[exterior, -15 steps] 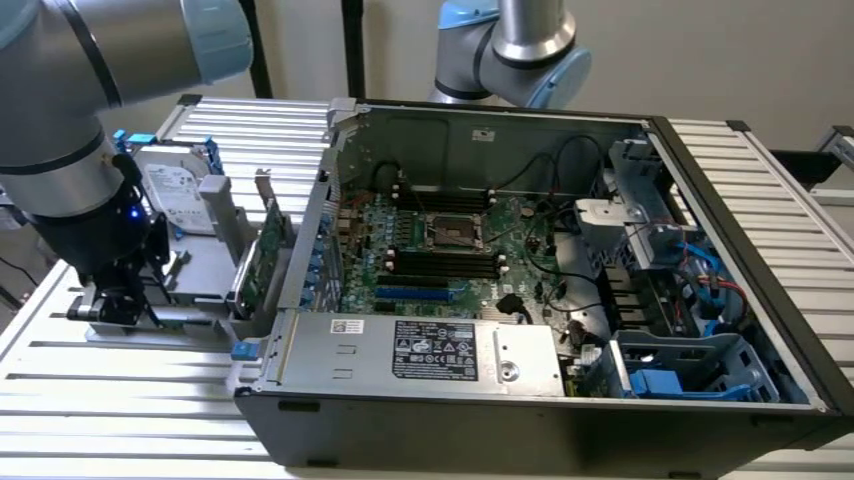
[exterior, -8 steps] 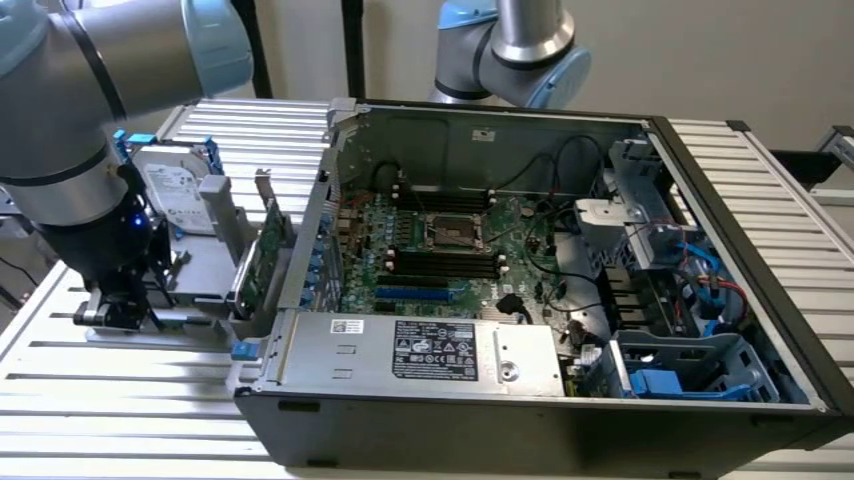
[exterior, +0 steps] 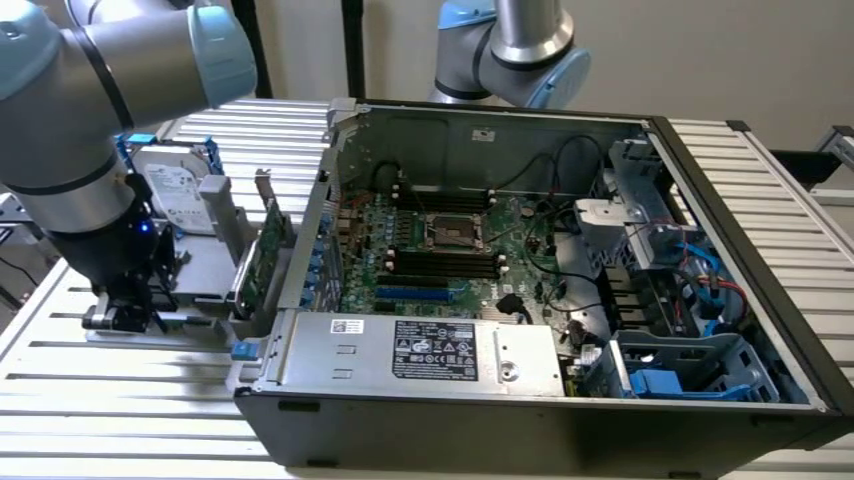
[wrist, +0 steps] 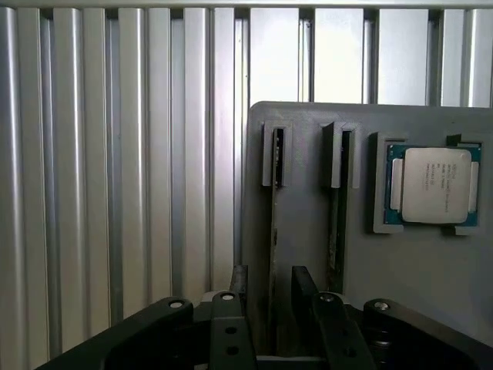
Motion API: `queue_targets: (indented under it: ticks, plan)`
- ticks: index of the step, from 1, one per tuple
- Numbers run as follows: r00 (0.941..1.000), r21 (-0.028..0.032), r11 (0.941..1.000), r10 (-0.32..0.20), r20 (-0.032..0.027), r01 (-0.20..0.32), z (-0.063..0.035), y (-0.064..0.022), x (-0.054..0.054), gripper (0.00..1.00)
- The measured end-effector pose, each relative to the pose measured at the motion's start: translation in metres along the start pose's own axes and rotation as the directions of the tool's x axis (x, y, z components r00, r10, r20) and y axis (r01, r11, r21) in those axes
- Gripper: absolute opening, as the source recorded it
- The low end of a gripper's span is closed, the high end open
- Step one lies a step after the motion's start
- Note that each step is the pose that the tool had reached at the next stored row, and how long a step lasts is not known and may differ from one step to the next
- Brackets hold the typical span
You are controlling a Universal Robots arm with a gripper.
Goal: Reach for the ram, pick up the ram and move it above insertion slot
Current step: 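Pick up the ram and move it above insertion slot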
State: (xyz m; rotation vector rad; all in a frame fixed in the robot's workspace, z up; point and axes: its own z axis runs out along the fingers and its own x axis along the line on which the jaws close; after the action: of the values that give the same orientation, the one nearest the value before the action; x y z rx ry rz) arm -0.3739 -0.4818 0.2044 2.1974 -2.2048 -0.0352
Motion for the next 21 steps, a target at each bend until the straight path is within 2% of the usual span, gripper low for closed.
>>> queue_targets:
  ticks: [12, 15, 16, 18, 20, 21]
  plan:
    - [1.0, 0.0, 1.0, -0.001, 0.0, 0.001, 0.0065, 0.0005, -0.0016, 0.37]
    - [1.0, -0.0017, 1.0, -0.001, -0.0003, 0.001, 0.0067, 0.0006, -0.0017, 0.37]
    - [1.0, -0.0018, 1.0, -0.001, -0.0002, 0.001, 0.0067, 0.0006, -0.0017, 0.35]
    - [1.0, -0.0016, 1.0, -0.001, -0.0001, 0.001, 0.0068, 0.0005, -0.0017, 0.22]
    - [1.0, -0.0017, 1.0, -0.001, -0.0001, 0.001, 0.0068, 0.0005, -0.0017, 0.22]
    - [1.0, -0.0017, 1.0, -0.001, -0.0001, 0.001, 0.0068, 0.0005, -0.0017, 0.15]
